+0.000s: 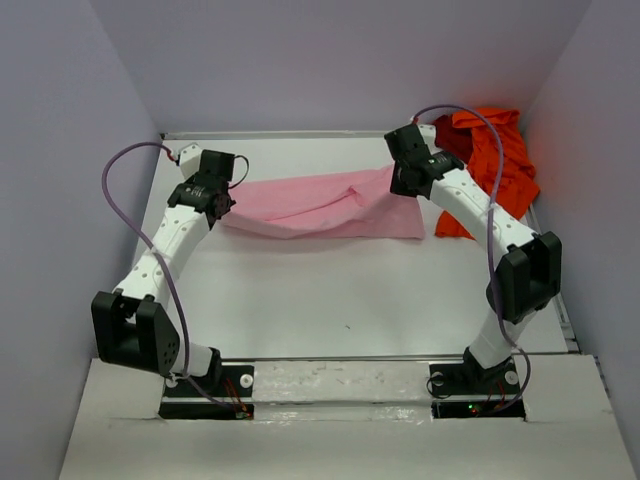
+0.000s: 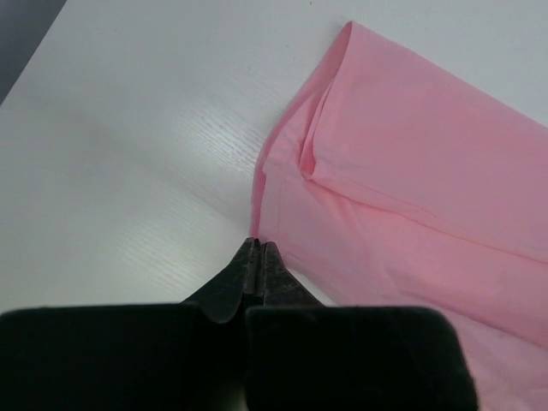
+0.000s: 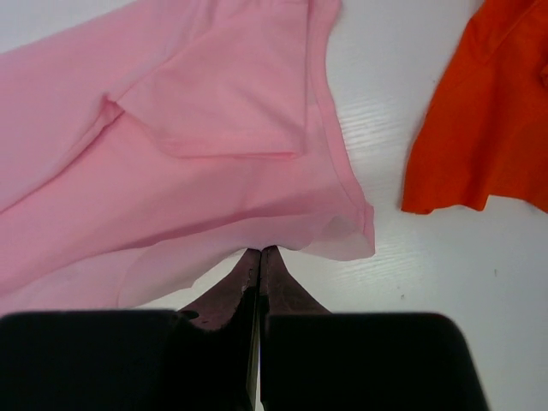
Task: Fold and stack the t-shirts
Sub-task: Fold the 1/3-folded T-shirt at the center of the board.
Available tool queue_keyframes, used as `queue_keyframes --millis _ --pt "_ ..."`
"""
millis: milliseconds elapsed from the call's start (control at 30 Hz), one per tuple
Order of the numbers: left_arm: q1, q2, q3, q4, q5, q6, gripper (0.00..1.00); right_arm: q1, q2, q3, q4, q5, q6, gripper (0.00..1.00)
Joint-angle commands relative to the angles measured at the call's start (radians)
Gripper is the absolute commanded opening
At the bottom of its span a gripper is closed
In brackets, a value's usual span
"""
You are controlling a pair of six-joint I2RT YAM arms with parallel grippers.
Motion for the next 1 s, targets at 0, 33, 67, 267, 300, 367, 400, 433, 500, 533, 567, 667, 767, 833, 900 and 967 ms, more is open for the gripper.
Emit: queue_keyframes --millis 0,33,67,267,300,367,400,433,500,533,567,667,767,833,900,967 --pt "0.007 0.052 0.112 0.021 -0.045 0.006 0.00 -0.020 0.059 0.134 0.048 0.048 -0.033 0.00" --pt "0.010 0.068 0.147 0.025 -0.042 0.009 0.00 -0.029 0.075 0.156 0.052 0.042 -0.040 0.00" --pt "0.013 0.083 0.167 0.022 -0.042 0.005 0.00 -0.029 0.094 0.179 0.049 0.042 -0.043 0.00" --pt "0.022 0.186 0.271 0.033 -0.037 0.011 0.00 -0.063 0.206 0.309 0.051 0.030 -0.052 0.00" --pt "0.024 0.202 0.274 0.038 -0.039 0.015 0.00 -0.063 0.220 0.323 0.051 0.033 -0.052 0.00" --pt "0.031 0.216 0.274 0.045 -0.037 0.019 0.00 -0.075 0.250 0.346 0.055 0.039 -0.055 0.00" --pt "0.034 0.224 0.273 0.048 -0.036 0.019 0.00 -0.087 0.263 0.357 0.055 0.041 -0.055 0.00" --pt "0.039 0.236 0.268 0.061 -0.040 0.023 0.00 -0.087 0.272 0.365 0.055 0.042 -0.058 0.00" --pt "0.056 0.259 0.268 0.064 -0.043 0.023 0.00 -0.109 0.300 0.383 0.057 0.054 -0.058 0.00" --pt "0.062 0.264 0.265 0.076 -0.033 0.023 0.00 -0.109 0.309 0.385 0.062 0.054 -0.060 0.00" --pt "0.077 0.278 0.265 0.079 -0.033 0.020 0.00 -0.123 0.327 0.392 0.063 0.056 -0.058 0.00" --pt "0.093 0.299 0.261 0.102 -0.025 0.022 0.00 -0.152 0.356 0.407 0.063 0.050 -0.052 0.00" --pt "0.106 0.327 0.241 0.133 -0.011 0.019 0.00 -0.173 0.398 0.427 0.063 0.045 -0.044 0.00" --pt "0.109 0.351 0.230 0.151 -0.005 0.011 0.00 -0.184 0.431 0.437 0.063 0.042 -0.040 0.00" --pt "0.109 0.377 0.222 0.166 -0.001 0.006 0.00 -0.184 0.454 0.440 0.062 0.038 -0.034 0.00" --pt "0.109 0.393 0.210 0.183 0.003 0.002 0.03 -0.195 0.482 0.446 0.062 0.027 -0.029 0.00"
